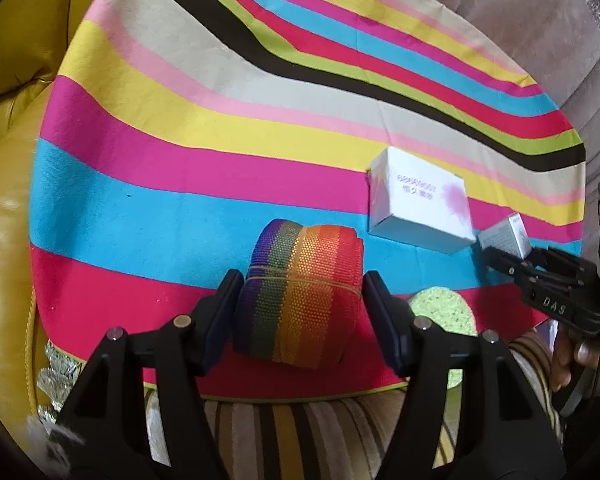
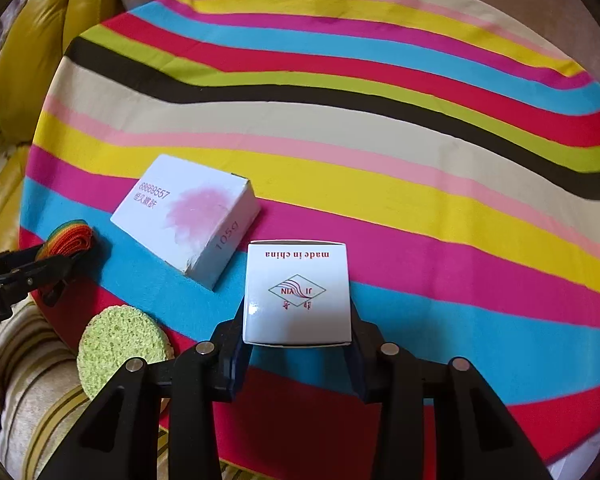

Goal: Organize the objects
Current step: 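Grasp the white cube box with the right gripper while the left grasps the rainbow band roll, then carry the white cube box and rainbow band roll over the purple-rimmed box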

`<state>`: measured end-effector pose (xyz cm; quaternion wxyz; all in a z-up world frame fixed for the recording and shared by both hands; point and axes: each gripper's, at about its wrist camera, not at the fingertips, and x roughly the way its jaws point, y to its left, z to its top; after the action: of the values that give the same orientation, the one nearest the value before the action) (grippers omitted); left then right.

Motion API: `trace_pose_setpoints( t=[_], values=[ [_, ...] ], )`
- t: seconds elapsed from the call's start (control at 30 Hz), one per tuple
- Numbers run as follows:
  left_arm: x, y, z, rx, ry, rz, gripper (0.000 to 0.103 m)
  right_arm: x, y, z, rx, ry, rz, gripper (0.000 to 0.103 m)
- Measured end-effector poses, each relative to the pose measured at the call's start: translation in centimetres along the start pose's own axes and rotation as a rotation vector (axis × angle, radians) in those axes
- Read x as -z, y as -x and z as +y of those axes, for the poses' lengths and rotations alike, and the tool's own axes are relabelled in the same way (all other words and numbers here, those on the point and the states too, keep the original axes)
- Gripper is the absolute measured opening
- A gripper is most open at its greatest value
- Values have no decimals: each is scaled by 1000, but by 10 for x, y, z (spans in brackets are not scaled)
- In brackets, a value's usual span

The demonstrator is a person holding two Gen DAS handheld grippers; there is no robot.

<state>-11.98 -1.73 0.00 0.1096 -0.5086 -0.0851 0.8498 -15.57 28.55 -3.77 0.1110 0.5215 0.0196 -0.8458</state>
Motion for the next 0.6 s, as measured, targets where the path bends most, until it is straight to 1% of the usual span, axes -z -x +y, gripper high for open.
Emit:
trace_pose_setpoints(
  t=[0.17, 0.3, 0.6],
  values=[
    [-2, -3, -8, 10, 3, -13, 65, 6, 5, 9, 16, -12, 0, 41],
    [1, 4, -13, 21, -2, -27, 65, 11, 11, 13, 32, -30, -5, 41],
    [12, 17, -30, 51, -23, -48, 65, 30, 29, 18, 30, -58, -17, 41]
  ],
)
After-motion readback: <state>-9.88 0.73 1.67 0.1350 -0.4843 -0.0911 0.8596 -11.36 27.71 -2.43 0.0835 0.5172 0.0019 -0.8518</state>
